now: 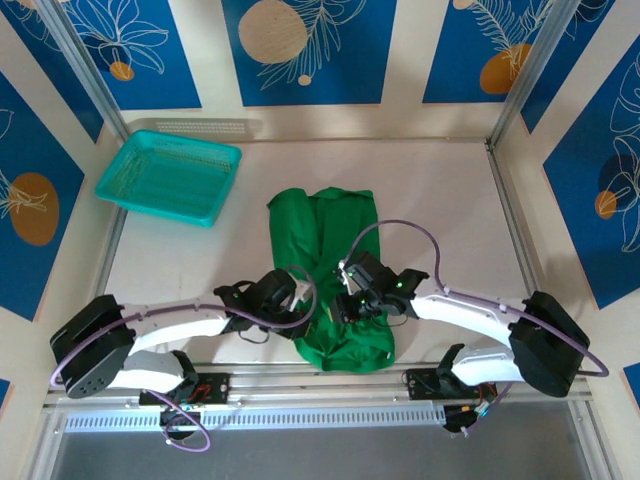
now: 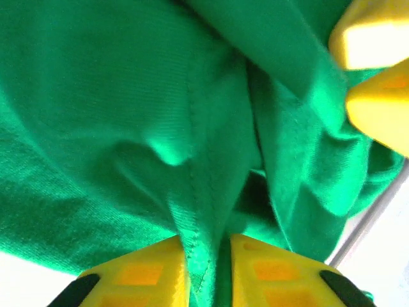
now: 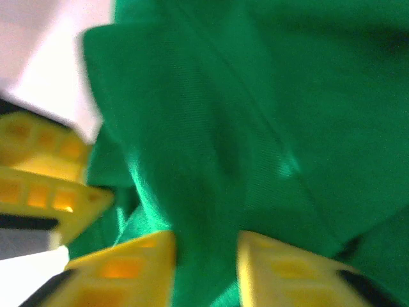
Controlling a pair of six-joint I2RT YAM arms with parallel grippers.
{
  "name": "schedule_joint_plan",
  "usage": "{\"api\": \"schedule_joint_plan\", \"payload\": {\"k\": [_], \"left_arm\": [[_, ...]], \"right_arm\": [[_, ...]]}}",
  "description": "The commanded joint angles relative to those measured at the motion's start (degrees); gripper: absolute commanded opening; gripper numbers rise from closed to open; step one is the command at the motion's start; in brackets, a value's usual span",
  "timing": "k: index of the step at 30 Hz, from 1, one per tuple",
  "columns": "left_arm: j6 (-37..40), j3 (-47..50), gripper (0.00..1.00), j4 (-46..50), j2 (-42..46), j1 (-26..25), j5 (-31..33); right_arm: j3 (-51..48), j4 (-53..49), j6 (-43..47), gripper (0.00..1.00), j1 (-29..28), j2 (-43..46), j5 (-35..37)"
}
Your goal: Fold the inside-out t-shirt
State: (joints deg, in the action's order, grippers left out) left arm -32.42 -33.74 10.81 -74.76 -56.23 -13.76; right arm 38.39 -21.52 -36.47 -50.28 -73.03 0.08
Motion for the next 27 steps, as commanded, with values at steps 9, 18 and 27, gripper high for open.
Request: {"api": "schedule_joint_plan", "payload": {"k": [9,18,27], "left_arm": [[3.2,8.15,0.0,-6.01,15.31,-1.18,1.24],[6.38,9.74,0.0,-7.84,18.81,-1.25,2.68],[5.93,9.04,0.0,-9.71,20.83,-1.25,1.92]], "right_arm": [[-0.68,-3.11,2.01,0.0,6.03,2.4,-2.74],[2.71,-1.52,29.15,0.37,-3.11,14.63,-2.02],[-2.6,6.58,65.02,0.4,-10.2,13.95,3.34]]}}
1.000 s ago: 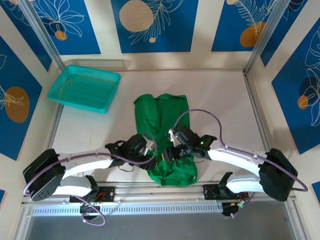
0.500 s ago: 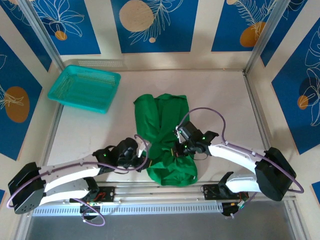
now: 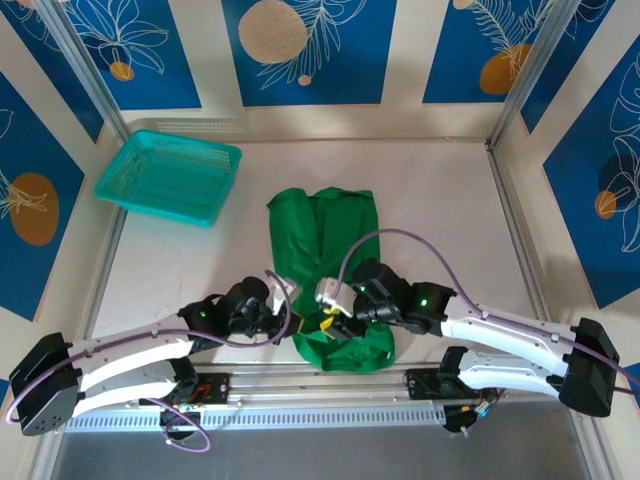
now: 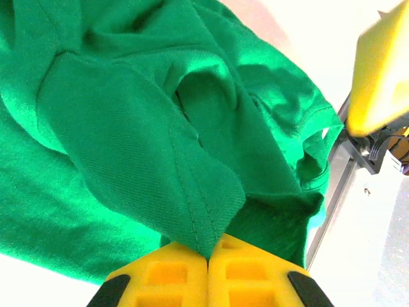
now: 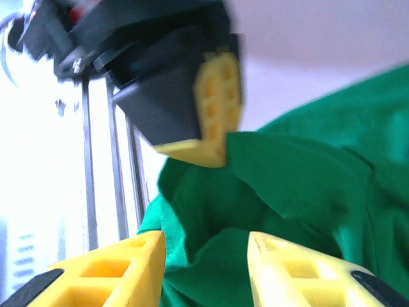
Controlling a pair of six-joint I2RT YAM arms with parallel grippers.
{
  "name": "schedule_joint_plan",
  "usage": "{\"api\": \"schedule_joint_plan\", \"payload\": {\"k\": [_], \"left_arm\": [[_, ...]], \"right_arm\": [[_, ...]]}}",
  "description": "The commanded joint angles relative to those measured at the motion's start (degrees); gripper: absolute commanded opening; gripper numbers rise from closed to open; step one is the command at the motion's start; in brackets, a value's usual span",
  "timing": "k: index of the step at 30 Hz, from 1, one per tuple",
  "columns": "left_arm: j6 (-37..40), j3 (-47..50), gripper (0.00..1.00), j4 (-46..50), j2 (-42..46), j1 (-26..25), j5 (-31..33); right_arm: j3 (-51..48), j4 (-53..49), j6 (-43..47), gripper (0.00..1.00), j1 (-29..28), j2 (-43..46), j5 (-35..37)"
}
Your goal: Fold the inside-out t-shirt
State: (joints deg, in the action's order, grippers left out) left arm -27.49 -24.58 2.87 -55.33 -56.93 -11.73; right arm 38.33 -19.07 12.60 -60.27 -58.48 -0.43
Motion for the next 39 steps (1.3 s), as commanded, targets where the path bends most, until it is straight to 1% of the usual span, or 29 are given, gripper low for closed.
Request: {"api": "schedule_joint_plan", "payload": {"k": [1,5,7,9,14,25,26,27,28,29,31,34,35,37,39], "left_arm": [[0.89,-0.12,0.0,-1.72,1.63,-0.56,0.18],[1.6,-0.56,0.0,-1.04,2.25,-0.55,0.39],[1.91,-0.31,0.0,-1.52,2.38,-0.55,0.26],[1.76,-0.12,0.0,-2.09,2.12,-0.55,0.14],[1.92,-0.46,0.0,-2.19,1.35,-0.55,-1.09],[2.28,-0.47,0.0,-1.65,1.87,-0.55,-0.58],[2.26,-0.51,0.0,-1.72,1.95,-0.55,-0.58],[2.22,-0.45,0.0,-1.67,1.99,-0.55,-0.58],[2.18,-0.47,0.0,-1.61,2.08,-0.55,-0.58],[2.1,-0.3,0.0,-1.59,2.21,-0.57,-0.57],[2.02,-0.04,0.0,-1.41,2.5,-0.55,-0.63],[2.09,0.38,0.0,-0.38,2.71,-0.55,0.24],[2.27,0.57,0.03,0.29,2.82,-0.55,0.51],[2.55,1.01,0.14,1.85,3.42,-0.55,1.51],[2.57,1.41,0.2,3.52,4.87,-0.47,2.55]], "right_arm": [[-3.22,5.86,17.28,0.4,0.02,-0.9,3.95],[-5.62,11.65,18.63,0.41,0.23,-3.57,5.21],[-6.7,14.49,18.69,0.41,-0.11,-4.79,7.57],[-7.14,16.63,18.38,0.4,0.02,-6.31,10.31],[-7.81,20.38,17.48,0.4,0.14,-8.44,12.43],[-9.21,23.11,16.99,0.4,1.87,-10.19,10.19],[-9.72,23.87,16.49,0.38,2.37,-10.34,10.81],[-10.37,24.65,15.88,0.34,3.16,-10.13,10.76],[-10.82,25.37,15.15,0.27,3.81,-9.7,10.36],[-11.22,25.7,14.51,0.14,4.64,-8.83,9.45],[-11.78,26.89,14.11,0.01,5.08,-6.65,8.06],[-11.81,27.71,15.26,0.0,5.27,-3.19,3.19],[-11.58,27.48,15.81,0.0,5.54,-2.43,0.25],[-10.75,26.93,15.61,0.0,6.68,-2.1,-4.39],[-9.78,26.72,14.94,0.0,7.44,-2.59,-7.25]]}}
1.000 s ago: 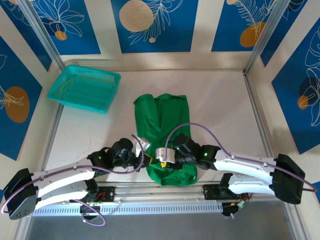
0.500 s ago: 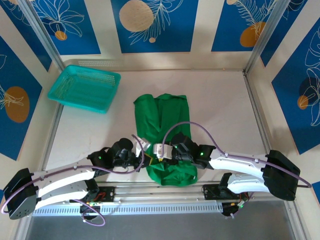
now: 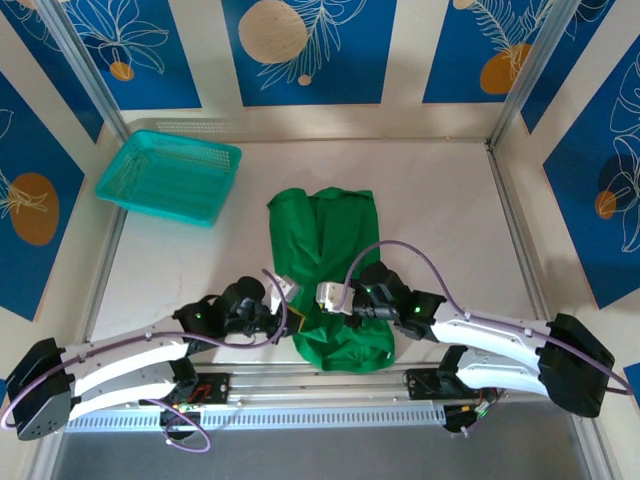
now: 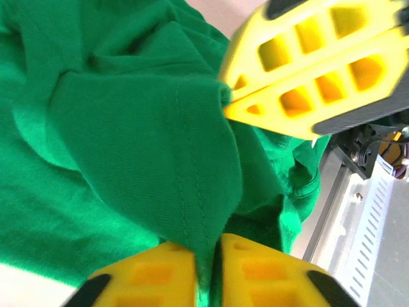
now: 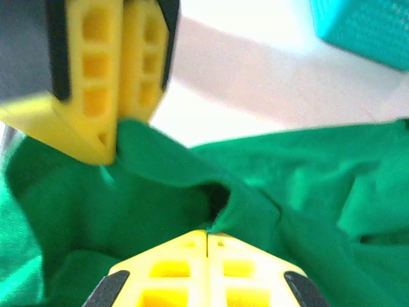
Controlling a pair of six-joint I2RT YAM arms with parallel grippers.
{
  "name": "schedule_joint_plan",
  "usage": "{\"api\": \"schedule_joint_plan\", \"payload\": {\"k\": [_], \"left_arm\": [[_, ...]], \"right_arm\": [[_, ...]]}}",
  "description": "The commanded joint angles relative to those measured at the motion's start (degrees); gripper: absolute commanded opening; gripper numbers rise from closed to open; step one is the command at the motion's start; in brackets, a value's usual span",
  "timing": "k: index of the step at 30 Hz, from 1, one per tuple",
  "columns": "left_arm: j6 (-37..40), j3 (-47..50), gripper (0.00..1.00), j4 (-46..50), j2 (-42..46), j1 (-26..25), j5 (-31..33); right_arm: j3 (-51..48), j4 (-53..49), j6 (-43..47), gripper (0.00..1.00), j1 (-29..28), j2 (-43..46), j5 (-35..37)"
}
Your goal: Fold the inside-out t-shirt
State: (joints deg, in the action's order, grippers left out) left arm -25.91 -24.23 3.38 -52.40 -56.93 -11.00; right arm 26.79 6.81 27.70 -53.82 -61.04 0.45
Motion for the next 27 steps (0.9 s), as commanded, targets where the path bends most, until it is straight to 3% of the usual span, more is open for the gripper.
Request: {"api": "schedule_joint_plan", "payload": {"k": [1,6,10,15,21,27], "left_arm": [[0.87,1.24,0.24,3.65,2.93,-0.47,2.27],[-1.63,2.19,0.59,6.79,9.39,-0.47,6.71],[-3.6,4.78,0.73,8.78,15.56,-0.47,12.75],[-3.44,6.77,0.74,8.6,20.24,-0.47,14.67],[-2.43,6.87,0.74,8.49,18.73,-0.48,16.3],[-3.9,8.63,0.74,8.32,15.45,-0.38,24.01]], "right_arm": [[2.39,0.85,-0.77,0.0,1.33,-0.66,-9.14],[5.9,2.27,-4.38,0.0,1.38,-6.74,-12.01],[7.53,7.65,-9.85,0.0,1.38,-13.61,-13.14],[12.21,8.8,-17.25,0.02,1.46,-20.45,-19.51],[15.27,12.31,-25.34,0.03,1.68,-24.35,-22.79],[18.54,7.44,-29.03,0.22,3.41,-27.26,-19.85]]}}
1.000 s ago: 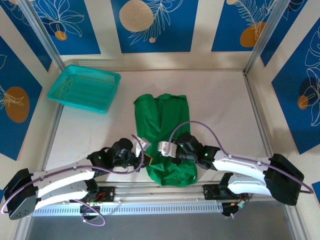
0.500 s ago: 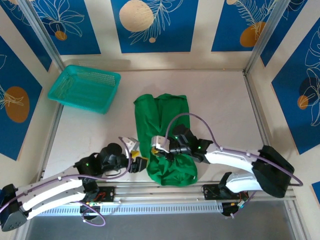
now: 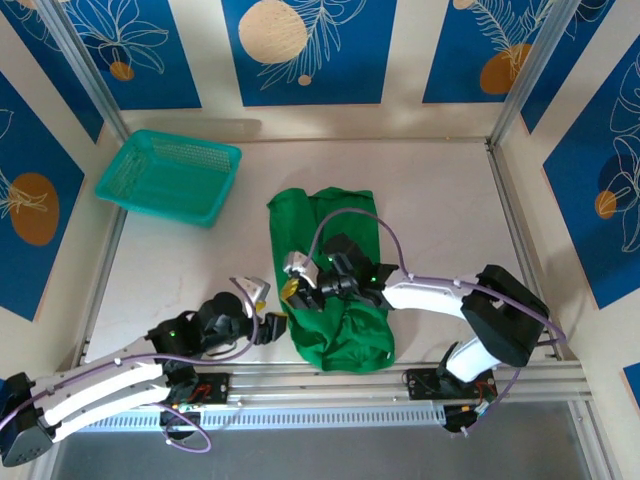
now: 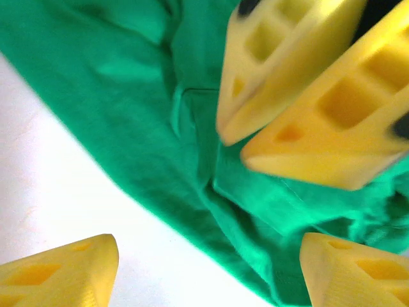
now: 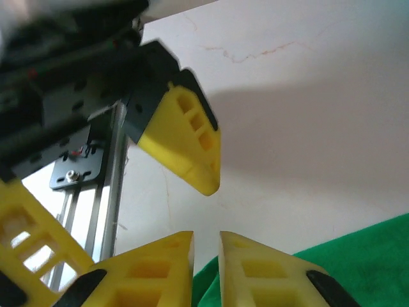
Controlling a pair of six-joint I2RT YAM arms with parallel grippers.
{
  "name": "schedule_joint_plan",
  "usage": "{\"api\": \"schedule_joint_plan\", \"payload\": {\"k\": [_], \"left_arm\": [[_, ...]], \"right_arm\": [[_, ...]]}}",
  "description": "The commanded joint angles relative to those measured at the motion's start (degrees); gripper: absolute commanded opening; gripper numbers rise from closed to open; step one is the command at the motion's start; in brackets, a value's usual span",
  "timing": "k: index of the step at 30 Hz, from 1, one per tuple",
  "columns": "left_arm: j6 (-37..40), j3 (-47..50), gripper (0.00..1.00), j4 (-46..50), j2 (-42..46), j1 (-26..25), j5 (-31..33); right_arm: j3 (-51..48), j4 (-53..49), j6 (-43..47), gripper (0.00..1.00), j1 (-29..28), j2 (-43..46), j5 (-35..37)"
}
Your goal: Fold the inside-out t-shirt
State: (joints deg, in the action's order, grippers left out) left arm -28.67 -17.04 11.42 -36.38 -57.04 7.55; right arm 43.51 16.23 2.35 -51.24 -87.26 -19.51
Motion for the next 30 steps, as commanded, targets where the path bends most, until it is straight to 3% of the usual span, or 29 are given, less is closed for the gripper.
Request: {"api": "schedule_joint_plan", "payload": {"k": [1,6,8,11,14,16,18,20,24,27,30], "left_arm": [[-1.62,1.73,0.73,-0.02,-0.81,-0.14,6.5],[-3.27,2.32,0.75,-2.53,-0.58,0.34,5.59],[-5.3,2.36,0.82,-2.63,-1.0,0.58,6.26],[-6.84,2.53,0.87,-5.32,-3.22,1.52,2.32],[-8.69,1.48,0.93,-7.14,-7.49,2.49,-1.08],[-9.35,-0.04,0.95,-8.13,-11.57,3.51,-4.1],[-9.83,-2.16,0.96,-7.88,-16.43,4.62,-6.3],[-9.61,-5.9,0.95,-3.67,-22.19,4.82,-4.67],[-6.8,-14.67,0.87,0.06,-33.97,4.83,-6.52],[-7.06,-16.49,0.83,-2.72,-37.88,4.91,-9.24],[-6.93,-18.63,0.72,-0.55,-40.51,4.87,-7.91]], "right_arm": [[1.72,-2.53,-4.58,0.25,0.81,-0.54,2.11],[-1.91,-6.17,-3.77,0.3,0.35,7.6,7.58],[-3.74,-10.65,-0.96,0.3,-1.15,12.29,9.91],[-3.98,-21.45,0.72,0.32,-3.7,20.34,12.81],[-2.89,-31.95,-5.66,0.47,-5.12,24.51,8.52],[-1.93,-36.63,-14.53,0.48,-6.22,25.68,4.48],[-1.79,-40.4,-27.9,0.45,-7.57,25.45,7.1],[-2.27,-43.95,-34.6,0.42,-9.64,24.21,8.59],[-2.17,-47.34,-34.15,0.42,-15.92,21.86,16.21],[-2.7,-45.05,-37.34,0.43,-16.95,20.56,18.74],[-3.03,-43.58,-38.77,0.46,-17.04,18.72,22.07]]}}
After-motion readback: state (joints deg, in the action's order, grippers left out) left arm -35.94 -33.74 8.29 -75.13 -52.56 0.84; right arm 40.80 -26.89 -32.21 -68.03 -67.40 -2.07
